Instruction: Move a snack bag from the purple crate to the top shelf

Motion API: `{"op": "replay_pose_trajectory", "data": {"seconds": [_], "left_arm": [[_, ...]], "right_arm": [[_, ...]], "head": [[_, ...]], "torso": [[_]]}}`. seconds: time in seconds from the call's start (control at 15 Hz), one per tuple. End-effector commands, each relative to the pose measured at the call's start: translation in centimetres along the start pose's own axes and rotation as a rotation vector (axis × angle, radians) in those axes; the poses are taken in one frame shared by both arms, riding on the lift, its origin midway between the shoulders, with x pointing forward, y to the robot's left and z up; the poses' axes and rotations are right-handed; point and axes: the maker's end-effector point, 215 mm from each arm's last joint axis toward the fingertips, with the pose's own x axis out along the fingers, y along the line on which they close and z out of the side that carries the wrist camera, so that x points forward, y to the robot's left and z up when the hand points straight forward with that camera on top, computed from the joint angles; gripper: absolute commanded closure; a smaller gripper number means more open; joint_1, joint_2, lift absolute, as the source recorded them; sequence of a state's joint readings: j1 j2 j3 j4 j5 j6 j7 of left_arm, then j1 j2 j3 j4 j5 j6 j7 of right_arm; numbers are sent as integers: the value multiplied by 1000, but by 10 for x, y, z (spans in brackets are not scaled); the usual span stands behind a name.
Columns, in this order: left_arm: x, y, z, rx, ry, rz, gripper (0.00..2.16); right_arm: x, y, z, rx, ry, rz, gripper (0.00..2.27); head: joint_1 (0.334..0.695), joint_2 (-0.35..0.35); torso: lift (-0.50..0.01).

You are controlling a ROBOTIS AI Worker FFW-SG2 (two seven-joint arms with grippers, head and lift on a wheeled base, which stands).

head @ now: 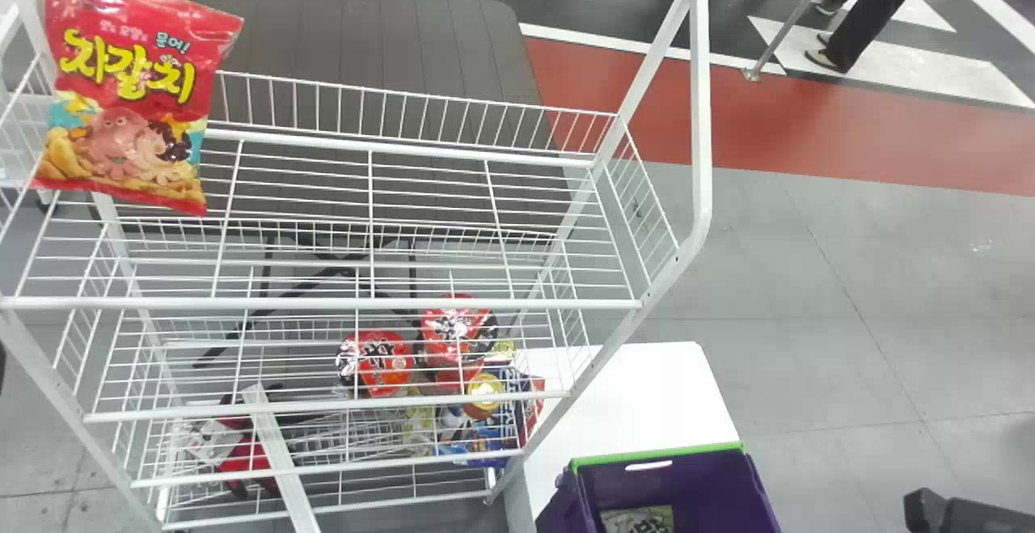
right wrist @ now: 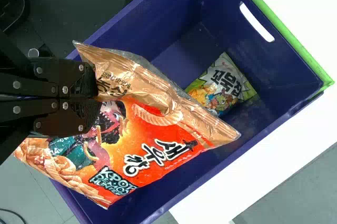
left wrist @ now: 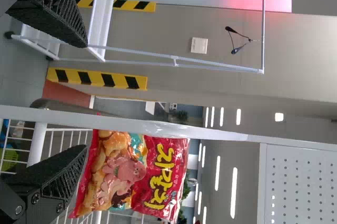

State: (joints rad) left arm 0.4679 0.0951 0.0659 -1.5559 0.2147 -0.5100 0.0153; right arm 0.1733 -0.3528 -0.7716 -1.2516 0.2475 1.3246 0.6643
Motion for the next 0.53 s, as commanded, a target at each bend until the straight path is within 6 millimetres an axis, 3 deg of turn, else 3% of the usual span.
{"op": "replay_pose_trajectory", "data": {"seconds": [0.0, 0.2, 0.33, 0.47], "left_arm": [[-1, 0, 0, 0, 1, 0, 144], [0, 0, 1, 0, -2, -1, 144], [0, -1, 1, -1, -1, -1, 144], [0, -1, 2, 0, -1, -1, 144]], "right_arm": [[0, 1, 1, -2, -2, 4, 2078], [-2, 10, 2, -2, -15, 40, 2081], [-14, 34, 2, 69, -37, 162, 2081], [-44, 81, -1, 168, -38, 339, 2081]], "head": [[695, -350], [695, -350], [695, -350], [695, -350]], "torso": [[10], [0], [0], [0]]}}
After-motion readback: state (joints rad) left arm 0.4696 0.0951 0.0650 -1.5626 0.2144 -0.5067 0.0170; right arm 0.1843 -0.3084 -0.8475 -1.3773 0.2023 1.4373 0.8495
